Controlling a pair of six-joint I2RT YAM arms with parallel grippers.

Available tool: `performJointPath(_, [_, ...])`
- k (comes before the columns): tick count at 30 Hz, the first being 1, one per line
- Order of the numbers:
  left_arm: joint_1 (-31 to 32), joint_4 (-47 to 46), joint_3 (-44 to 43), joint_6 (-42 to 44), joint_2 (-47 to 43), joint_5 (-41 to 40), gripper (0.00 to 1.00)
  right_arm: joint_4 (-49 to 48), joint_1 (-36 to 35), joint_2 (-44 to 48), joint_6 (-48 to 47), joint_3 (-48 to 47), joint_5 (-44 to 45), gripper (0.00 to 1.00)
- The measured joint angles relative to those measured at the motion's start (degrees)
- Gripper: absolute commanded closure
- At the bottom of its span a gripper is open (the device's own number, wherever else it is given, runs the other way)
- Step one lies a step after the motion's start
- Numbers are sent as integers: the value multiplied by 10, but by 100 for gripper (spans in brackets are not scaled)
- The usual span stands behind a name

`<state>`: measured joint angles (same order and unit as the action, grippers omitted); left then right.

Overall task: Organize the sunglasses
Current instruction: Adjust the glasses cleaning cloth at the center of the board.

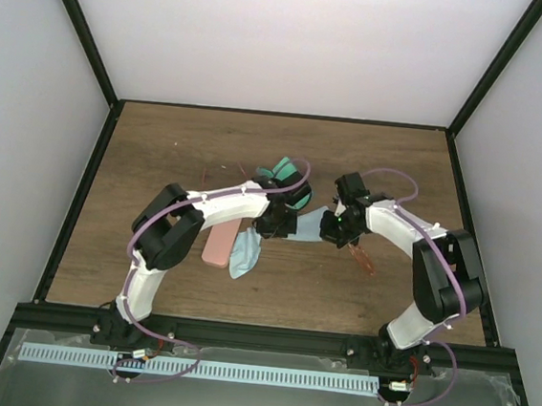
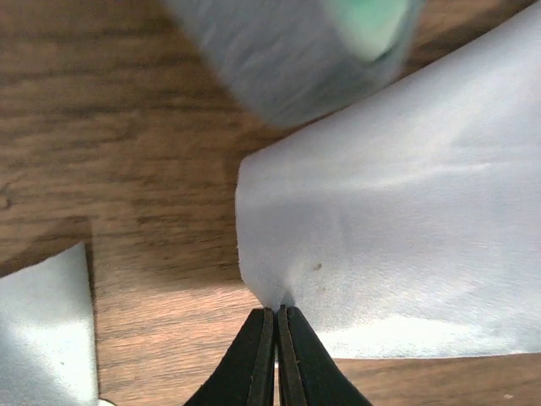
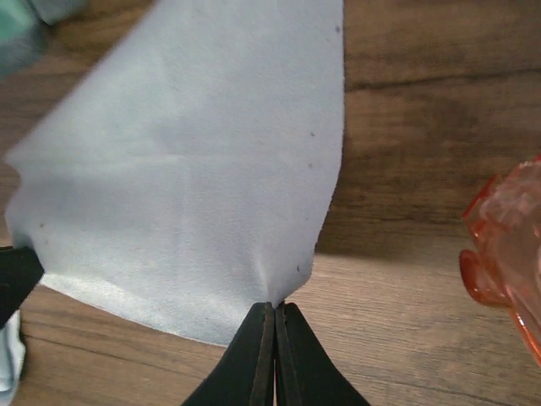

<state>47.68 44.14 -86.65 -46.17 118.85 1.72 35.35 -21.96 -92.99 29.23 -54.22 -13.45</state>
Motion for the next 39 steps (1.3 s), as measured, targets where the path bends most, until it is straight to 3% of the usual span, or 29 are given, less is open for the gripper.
performJointPath(19, [-38,105,-294,34,17,-17,96,79,0,-38,-15,-245,2,99])
performJointPath(24, [-50,123,-328,40,20,-25,96,92,0,-42,-18,-297,2,99])
performJointPath(28, [-50,124,-306,42,15,-27,96,92,0,-37,-17,-286,-1,99])
performJointPath(39, [-41,79,-60,27,-63,-12,96,77,0,48,-6,-97,-16,99])
